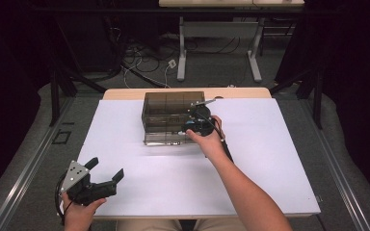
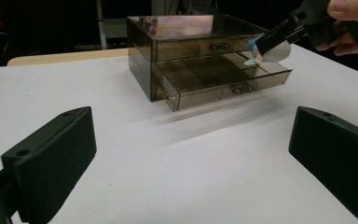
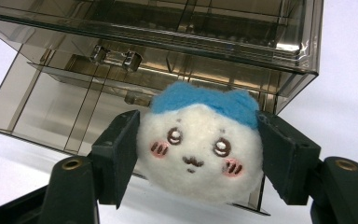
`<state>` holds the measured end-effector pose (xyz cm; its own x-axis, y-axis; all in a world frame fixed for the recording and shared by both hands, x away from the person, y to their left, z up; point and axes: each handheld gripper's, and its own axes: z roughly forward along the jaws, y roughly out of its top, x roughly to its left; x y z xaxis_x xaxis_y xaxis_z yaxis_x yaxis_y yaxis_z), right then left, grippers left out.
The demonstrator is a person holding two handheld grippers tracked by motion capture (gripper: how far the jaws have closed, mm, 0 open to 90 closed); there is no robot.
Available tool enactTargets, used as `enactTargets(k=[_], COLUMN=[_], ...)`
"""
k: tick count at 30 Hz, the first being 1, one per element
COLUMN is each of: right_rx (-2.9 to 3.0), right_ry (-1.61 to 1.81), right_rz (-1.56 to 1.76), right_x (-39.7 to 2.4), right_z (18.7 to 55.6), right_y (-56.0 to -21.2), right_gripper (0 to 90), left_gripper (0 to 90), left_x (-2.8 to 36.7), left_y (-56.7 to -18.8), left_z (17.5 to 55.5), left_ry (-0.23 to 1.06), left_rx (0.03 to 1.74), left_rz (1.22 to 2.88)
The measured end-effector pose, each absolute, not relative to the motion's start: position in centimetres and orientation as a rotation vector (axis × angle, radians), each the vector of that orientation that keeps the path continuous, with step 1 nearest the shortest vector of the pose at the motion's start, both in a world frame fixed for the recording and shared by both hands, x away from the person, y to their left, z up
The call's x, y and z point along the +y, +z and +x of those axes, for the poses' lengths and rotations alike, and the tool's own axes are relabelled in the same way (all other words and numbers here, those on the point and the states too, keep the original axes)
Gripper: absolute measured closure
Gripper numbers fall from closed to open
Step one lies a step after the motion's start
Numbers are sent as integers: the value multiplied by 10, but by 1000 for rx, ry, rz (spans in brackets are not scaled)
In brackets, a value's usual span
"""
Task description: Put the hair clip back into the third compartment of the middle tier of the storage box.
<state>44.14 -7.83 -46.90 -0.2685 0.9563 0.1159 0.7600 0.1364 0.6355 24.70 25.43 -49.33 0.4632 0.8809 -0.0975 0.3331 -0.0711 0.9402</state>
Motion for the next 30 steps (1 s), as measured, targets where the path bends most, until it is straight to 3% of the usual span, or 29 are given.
enactTargets(k=[30], right_rx=[2108], right_ry=[843], right_rz=[1729], right_x=[-79], right_z=[452], right_y=[-480], right_gripper=[326], left_gripper=[7], left_x=[255], left_y=[-494], left_z=[249], left_ry=[630], left_rx=[1076], left_rz=[1635])
